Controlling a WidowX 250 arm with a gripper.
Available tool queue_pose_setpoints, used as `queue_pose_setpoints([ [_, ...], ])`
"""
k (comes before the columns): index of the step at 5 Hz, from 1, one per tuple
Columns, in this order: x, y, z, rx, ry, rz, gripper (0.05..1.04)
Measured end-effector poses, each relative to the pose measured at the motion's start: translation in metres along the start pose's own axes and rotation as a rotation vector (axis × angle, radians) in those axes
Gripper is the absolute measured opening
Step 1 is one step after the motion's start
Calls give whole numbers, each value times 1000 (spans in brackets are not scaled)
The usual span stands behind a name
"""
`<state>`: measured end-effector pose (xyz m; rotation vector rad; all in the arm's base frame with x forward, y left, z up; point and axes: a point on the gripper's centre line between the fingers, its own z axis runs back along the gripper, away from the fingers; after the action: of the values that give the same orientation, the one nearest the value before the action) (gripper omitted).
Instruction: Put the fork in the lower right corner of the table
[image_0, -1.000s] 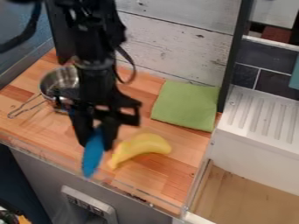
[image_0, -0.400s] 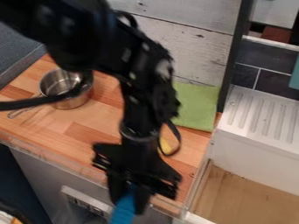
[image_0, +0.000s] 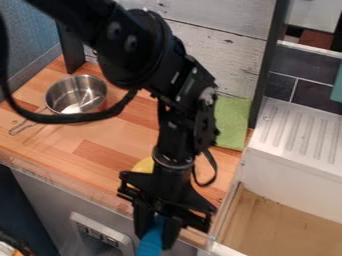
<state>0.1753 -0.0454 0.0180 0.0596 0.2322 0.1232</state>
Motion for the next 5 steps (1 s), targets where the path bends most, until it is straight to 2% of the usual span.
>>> queue_pose_setpoints([
  [2,29,21,6,-40,19,84,396],
  [3,47,30,9,-78,24,117,396],
  [5,77,58,18,-102,35,202,396],
])
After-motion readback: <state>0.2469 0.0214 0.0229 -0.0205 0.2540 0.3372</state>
